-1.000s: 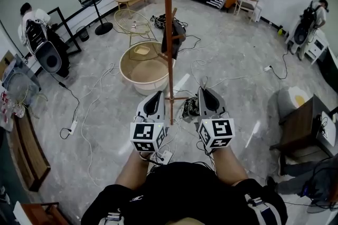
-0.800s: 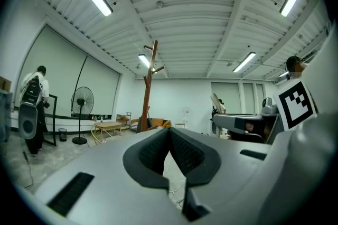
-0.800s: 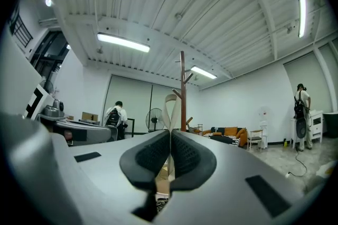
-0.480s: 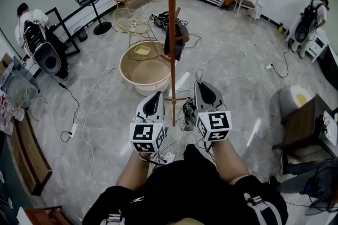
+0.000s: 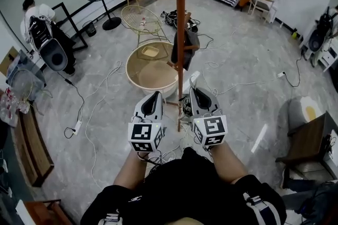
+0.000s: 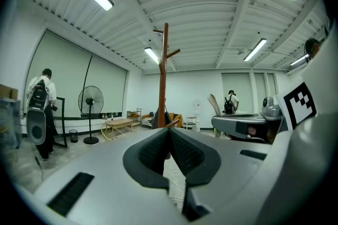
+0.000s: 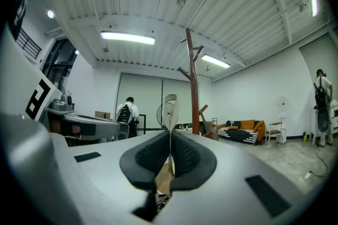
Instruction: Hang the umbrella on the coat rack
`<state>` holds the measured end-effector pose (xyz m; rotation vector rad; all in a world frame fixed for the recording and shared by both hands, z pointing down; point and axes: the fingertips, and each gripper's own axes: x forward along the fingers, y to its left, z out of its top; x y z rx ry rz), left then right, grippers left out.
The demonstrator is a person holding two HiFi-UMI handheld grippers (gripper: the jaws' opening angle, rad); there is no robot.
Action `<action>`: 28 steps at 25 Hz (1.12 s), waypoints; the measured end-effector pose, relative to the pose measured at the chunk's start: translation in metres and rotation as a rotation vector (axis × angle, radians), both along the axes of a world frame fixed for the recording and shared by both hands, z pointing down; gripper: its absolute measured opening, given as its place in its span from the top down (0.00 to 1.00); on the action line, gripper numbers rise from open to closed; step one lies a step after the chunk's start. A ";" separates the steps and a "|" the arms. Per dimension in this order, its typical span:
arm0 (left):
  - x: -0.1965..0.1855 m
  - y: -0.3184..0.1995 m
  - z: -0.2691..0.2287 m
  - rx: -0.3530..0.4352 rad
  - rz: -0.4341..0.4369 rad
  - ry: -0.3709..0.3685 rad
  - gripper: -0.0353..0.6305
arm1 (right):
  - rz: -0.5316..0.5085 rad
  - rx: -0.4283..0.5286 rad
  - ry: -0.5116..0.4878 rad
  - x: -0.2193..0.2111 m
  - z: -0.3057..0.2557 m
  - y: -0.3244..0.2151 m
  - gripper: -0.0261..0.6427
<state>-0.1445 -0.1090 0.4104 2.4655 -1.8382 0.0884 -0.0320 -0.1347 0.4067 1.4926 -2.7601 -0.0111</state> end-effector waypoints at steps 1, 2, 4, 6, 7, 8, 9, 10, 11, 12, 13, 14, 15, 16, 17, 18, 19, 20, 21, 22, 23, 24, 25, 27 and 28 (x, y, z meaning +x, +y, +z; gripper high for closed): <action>-0.002 -0.015 -0.001 -0.002 -0.011 -0.003 0.92 | -0.009 -0.011 0.002 -0.002 0.005 -0.016 0.94; -0.005 -0.030 -0.001 -0.004 -0.023 -0.003 0.92 | -0.017 -0.022 0.005 -0.004 0.009 -0.031 0.94; -0.009 -0.055 -0.001 -0.010 -0.045 -0.004 0.92 | -0.033 -0.041 0.014 -0.008 0.020 -0.061 0.94; -0.011 -0.076 0.002 -0.017 -0.060 -0.011 0.92 | -0.046 -0.062 0.027 -0.011 0.033 -0.087 0.94; -0.011 -0.086 0.005 -0.023 -0.066 -0.015 0.92 | -0.052 -0.072 0.033 -0.013 0.040 -0.099 0.94; -0.012 -0.094 0.009 -0.028 -0.073 -0.018 0.92 | -0.058 -0.080 0.040 -0.015 0.047 -0.109 0.94; -0.014 -0.103 0.013 -0.035 -0.081 -0.022 0.92 | -0.063 -0.083 0.050 -0.019 0.053 -0.119 0.94; -0.017 -0.110 0.016 -0.041 -0.089 -0.025 0.92 | -0.069 -0.084 0.064 -0.024 0.059 -0.127 0.94; -0.020 -0.117 0.018 -0.046 -0.098 -0.028 0.92 | -0.075 -0.082 0.081 -0.029 0.065 -0.135 0.94; -0.024 -0.123 0.019 -0.050 -0.107 -0.030 0.92 | -0.082 -0.083 0.098 -0.033 0.070 -0.142 0.94; -0.026 -0.130 0.019 -0.051 -0.116 -0.032 0.92 | -0.090 -0.087 0.110 -0.038 0.075 -0.149 0.94; -0.028 -0.136 0.019 -0.051 -0.124 -0.034 0.92 | -0.099 -0.093 0.120 -0.041 0.079 -0.156 0.94; -0.029 -0.142 0.020 -0.051 -0.133 -0.036 0.92 | -0.107 -0.101 0.128 -0.045 0.084 -0.162 0.94; -0.030 -0.146 0.021 -0.052 -0.141 -0.039 0.92 | -0.113 -0.110 0.137 -0.047 0.089 -0.167 0.94; -0.032 -0.150 0.023 -0.054 -0.149 -0.042 0.92 | -0.115 -0.120 0.150 -0.050 0.095 -0.172 0.94; -0.033 -0.153 0.024 -0.058 -0.157 -0.045 0.92 | -0.114 -0.129 0.170 -0.052 0.101 -0.176 0.94; -0.035 -0.155 0.025 -0.062 -0.165 -0.047 0.92 | -0.112 -0.136 0.192 -0.055 0.106 -0.180 0.94; -0.037 -0.157 0.025 -0.065 -0.172 -0.049 0.92 | -0.113 -0.142 0.213 -0.058 0.111 -0.183 0.94; -0.039 -0.158 0.024 -0.066 -0.180 -0.052 0.92 | -0.115 -0.146 0.230 -0.061 0.116 -0.187 0.94; -0.041 -0.159 0.024 -0.068 -0.188 -0.055 0.92 | -0.117 -0.149 0.245 -0.065 0.121 -0.189 0.94; -0.042 -0.160 0.024 -0.068 -0.197 -0.058 0.92 | -0.117 -0.150 0.259 -0.067 0.127 -0.192 0.94; -0.044 -0.160 0.025 -0.068 -0.205 -0.060 0.92 | -0.113 -0.150 0.273 -0.069 0.132 -0.196 0.94; -0.045 -0.160 0.025 -0.068 -0.212 -0.062 0.92 | -0.107 -0.152 0.287 -0.070 0.137 -0.199 0.94; -0.049 -0.162 0.024 -0.069 -0.229 -0.064 0.92 | -0.095 -0.160 0.315 -0.070 0.145 -0.208 0.94; -0.051 -0.164 0.022 -0.071 -0.238 -0.064 0.92 | -0.091 -0.166 0.328 -0.070 0.147 -0.213 0.94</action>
